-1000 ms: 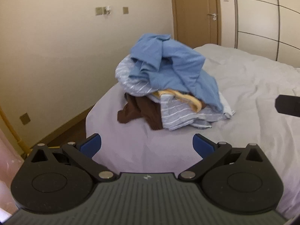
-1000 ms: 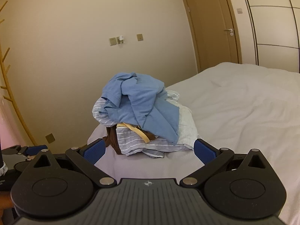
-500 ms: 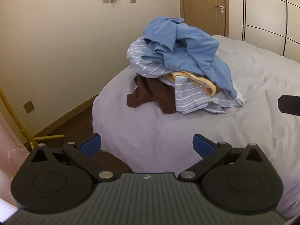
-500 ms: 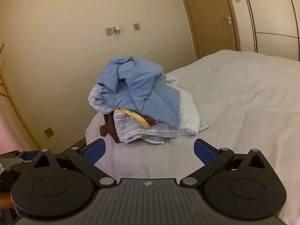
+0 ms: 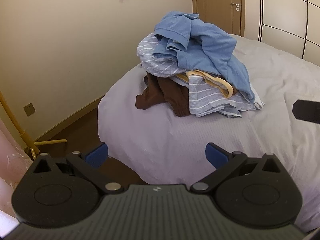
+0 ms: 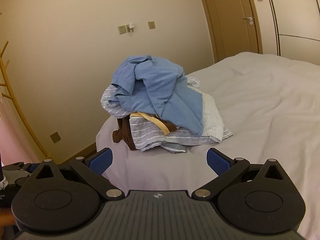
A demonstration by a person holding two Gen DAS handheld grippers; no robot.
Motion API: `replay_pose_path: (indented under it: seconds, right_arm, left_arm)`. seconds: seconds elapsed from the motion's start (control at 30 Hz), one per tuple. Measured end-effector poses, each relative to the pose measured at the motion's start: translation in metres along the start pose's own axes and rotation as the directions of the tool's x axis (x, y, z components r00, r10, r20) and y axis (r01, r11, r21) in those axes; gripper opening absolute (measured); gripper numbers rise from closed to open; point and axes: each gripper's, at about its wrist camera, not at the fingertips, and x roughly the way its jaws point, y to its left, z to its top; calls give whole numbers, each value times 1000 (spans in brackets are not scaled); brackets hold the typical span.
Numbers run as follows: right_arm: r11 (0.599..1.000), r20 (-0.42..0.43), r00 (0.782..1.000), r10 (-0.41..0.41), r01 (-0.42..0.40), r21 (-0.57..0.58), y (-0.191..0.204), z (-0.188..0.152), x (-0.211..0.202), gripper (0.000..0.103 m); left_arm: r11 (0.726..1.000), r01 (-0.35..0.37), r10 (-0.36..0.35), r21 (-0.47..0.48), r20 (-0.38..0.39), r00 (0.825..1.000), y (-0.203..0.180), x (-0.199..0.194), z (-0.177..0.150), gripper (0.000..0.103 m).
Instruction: Fold clothes
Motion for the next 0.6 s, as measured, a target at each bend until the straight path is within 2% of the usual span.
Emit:
replay_pose_path:
  seconds: [0.6]
  right_arm:
    - [1000, -20, 1000, -7, 7, 8, -5, -4, 3, 103]
  left_arm:
    - [1000, 23, -23, 17, -15, 1000, -9, 3, -1, 102]
